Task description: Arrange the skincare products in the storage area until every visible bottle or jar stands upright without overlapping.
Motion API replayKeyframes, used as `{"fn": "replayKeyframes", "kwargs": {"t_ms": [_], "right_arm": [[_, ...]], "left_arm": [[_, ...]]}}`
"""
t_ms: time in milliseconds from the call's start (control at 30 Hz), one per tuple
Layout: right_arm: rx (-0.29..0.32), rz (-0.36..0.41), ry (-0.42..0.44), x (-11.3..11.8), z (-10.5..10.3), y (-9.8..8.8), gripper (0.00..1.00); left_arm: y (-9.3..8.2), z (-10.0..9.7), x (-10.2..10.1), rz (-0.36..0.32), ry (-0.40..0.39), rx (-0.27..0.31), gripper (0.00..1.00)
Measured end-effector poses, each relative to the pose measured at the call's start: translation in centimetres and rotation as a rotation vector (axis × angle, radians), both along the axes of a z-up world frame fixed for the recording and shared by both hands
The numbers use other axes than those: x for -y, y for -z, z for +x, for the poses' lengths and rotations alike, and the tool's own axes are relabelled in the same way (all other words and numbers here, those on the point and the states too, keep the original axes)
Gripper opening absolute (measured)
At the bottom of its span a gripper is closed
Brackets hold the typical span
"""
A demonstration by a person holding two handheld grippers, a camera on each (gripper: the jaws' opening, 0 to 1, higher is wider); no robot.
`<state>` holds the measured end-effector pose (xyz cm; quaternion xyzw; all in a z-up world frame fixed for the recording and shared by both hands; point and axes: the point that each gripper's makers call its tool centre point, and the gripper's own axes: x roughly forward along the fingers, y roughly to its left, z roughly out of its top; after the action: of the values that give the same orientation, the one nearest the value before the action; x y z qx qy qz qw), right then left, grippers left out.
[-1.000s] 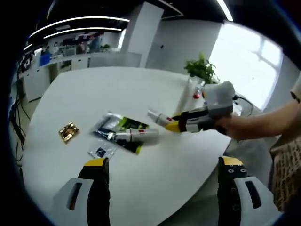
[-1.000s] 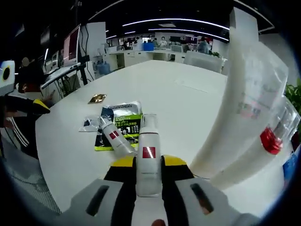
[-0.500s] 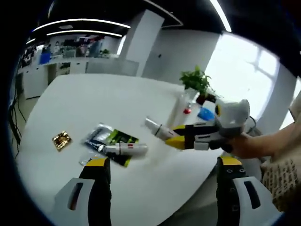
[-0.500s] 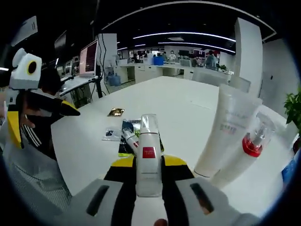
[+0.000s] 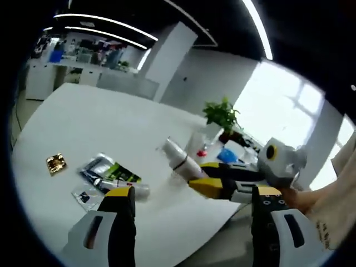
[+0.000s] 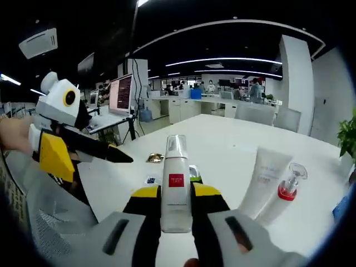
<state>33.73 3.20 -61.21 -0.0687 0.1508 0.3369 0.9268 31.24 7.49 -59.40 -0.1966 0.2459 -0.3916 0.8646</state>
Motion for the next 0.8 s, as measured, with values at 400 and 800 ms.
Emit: {"fn": "replayKeyframes", "kwargs": {"t_ms": [400, 800], "right_arm": [[0.076, 0.033, -0.077, -1.8, -2.8, -3.3, 0.19], [0.119, 0.030, -0.128, -2.6, -4.4, -4.5, 0.19]], "left_arm": [[-1.7, 0.1, 1.9, -0.202, 0.006, -0.076, 0.65], [-2.5, -0.2, 1.9, -0.266, -0.021, -0.075, 0.33]]}}
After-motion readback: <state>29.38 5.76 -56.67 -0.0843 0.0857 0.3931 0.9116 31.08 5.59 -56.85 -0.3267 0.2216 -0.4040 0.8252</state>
